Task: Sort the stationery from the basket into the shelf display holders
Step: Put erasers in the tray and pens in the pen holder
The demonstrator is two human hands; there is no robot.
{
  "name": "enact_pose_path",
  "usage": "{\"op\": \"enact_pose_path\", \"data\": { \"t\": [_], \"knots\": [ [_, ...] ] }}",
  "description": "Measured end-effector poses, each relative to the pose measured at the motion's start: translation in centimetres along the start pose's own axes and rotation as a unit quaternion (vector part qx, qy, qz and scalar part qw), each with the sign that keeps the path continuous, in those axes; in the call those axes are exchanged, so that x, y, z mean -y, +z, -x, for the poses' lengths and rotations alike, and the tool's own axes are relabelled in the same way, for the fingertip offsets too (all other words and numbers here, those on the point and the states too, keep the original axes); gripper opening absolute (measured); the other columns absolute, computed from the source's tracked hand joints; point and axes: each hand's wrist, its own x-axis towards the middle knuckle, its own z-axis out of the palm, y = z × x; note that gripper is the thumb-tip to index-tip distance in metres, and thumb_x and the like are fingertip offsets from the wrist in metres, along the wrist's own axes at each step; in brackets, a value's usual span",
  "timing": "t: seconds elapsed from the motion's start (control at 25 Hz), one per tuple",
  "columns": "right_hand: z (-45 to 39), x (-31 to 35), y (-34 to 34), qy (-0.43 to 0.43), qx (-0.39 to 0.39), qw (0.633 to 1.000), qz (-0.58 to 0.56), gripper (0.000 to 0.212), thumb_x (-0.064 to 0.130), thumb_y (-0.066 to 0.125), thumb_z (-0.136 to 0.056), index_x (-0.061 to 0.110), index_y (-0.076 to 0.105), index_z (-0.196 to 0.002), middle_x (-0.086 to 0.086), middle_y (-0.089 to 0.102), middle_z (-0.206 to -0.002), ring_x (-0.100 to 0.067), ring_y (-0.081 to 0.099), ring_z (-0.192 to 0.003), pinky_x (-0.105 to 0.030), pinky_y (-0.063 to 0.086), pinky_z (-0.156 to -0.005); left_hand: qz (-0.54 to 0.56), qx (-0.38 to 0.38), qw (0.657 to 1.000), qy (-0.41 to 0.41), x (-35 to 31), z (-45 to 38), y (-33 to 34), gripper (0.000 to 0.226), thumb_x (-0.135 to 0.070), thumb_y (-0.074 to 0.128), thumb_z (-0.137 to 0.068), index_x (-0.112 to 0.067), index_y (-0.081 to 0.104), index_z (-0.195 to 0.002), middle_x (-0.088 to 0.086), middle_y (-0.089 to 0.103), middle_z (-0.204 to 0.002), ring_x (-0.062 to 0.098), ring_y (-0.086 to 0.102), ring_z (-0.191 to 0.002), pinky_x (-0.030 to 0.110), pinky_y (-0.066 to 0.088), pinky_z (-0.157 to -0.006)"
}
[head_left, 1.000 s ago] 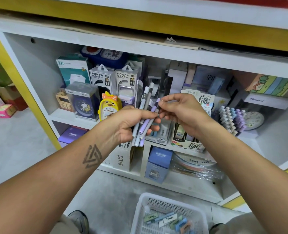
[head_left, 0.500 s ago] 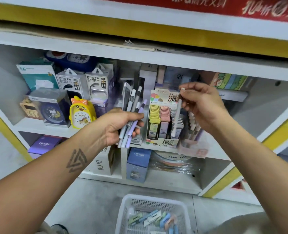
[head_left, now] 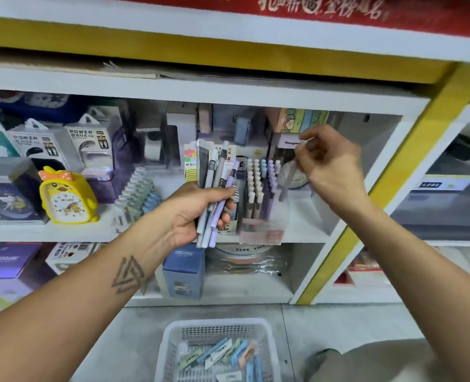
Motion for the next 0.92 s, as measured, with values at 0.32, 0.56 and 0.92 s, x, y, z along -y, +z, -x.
{"op": "enact_pose_path", "data": {
  "t": [0.32,0.56,0.92],
  "knots": [
    [0.9,-2.9,1.3,-0.062,0.148,0.969,0.187,0.003,0.017,0.052,-0.100,0.014,0.051,-0.101,-0.014,0.067,-0.086,-0.037,0.065,-0.080,-0.049,0.056,-0.069,0.011,-0.007,1.000,0.026,0.5,-1.3,1.2,0.014,-0.009,0.071,-0.085,-0.002,0.066,-0.096,0.012,0.062,-0.067,0.021,0.054,-0.049,0.024,0.045,-0.044],
    [0.8,-2.8,1.2,-0.068,0.138,0.974,0.169,0.003,0.009,0.052,-0.101,0.008,0.055,-0.099,-0.010,0.068,-0.083,-0.031,0.068,-0.078,-0.047,0.058,-0.069,0.009,0.010,0.999,0.032,0.5,-1.6,1.1,0.019,-0.010,0.073,-0.083,0.000,0.067,-0.098,0.012,0.063,-0.067,0.020,0.055,-0.048,0.024,0.047,-0.046],
    [0.5,-2.4,1.8,-0.073,0.151,0.972,0.167,0.006,0.008,0.055,-0.099,0.005,0.057,-0.095,-0.014,0.067,-0.081,-0.036,0.067,-0.075,-0.050,0.057,-0.067,0.025,0.036,0.999,0.029,0.6,-1.1,1.0,0.023,-0.010,0.076,-0.080,0.000,0.069,-0.099,0.013,0.061,-0.068,0.020,0.054,-0.047,0.024,0.047,-0.044]
  ]
}}
